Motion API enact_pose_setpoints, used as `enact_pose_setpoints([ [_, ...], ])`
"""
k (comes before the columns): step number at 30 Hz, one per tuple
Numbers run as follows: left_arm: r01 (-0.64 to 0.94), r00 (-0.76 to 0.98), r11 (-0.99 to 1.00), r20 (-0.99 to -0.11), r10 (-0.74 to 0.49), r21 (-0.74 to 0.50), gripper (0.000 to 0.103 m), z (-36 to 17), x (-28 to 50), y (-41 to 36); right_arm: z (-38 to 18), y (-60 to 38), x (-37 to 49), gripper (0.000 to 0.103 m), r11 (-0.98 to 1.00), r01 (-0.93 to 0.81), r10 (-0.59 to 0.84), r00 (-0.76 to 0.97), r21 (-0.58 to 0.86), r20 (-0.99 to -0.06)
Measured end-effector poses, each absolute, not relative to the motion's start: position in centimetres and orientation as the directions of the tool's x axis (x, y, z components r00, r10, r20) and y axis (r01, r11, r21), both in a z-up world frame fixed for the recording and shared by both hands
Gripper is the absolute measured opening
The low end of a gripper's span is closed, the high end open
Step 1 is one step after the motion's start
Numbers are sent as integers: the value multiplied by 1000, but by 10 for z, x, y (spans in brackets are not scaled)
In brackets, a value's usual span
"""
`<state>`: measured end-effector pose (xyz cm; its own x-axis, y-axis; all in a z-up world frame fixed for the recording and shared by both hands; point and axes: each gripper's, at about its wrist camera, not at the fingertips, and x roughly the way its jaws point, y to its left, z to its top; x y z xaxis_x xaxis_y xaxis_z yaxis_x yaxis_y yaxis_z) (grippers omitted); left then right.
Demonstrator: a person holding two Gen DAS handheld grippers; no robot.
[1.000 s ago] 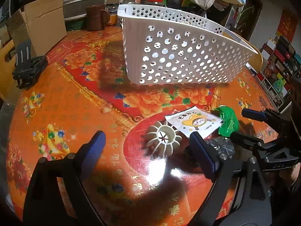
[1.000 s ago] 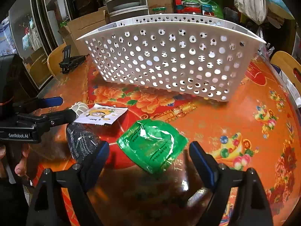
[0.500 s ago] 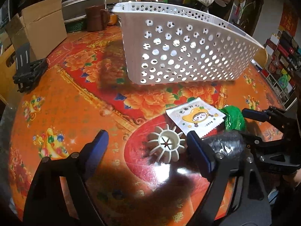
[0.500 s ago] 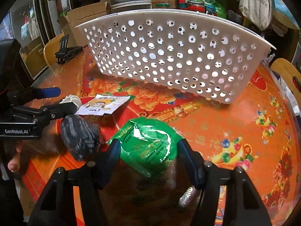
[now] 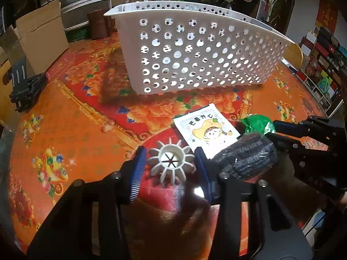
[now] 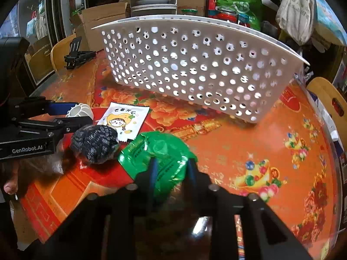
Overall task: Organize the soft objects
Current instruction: 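Close the right tool on the green foil packet while the left tool approaches the white flower piece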
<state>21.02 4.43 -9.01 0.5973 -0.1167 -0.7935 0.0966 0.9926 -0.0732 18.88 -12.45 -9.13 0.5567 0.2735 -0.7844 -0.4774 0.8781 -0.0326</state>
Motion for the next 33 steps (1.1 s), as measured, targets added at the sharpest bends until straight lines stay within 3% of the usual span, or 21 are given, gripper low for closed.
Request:
enact_pose_setpoints([
  [7, 80, 610, 994, -785, -108, -75, 42, -88, 206, 49, -85, -138, 183, 13, 883, -470, 299, 560, 1, -772],
  [33, 57, 654, 993, -748, -114, -101, 42, -71, 191, 65, -32, -173, 158, 0, 896, -439, 356, 625, 65, -695],
])
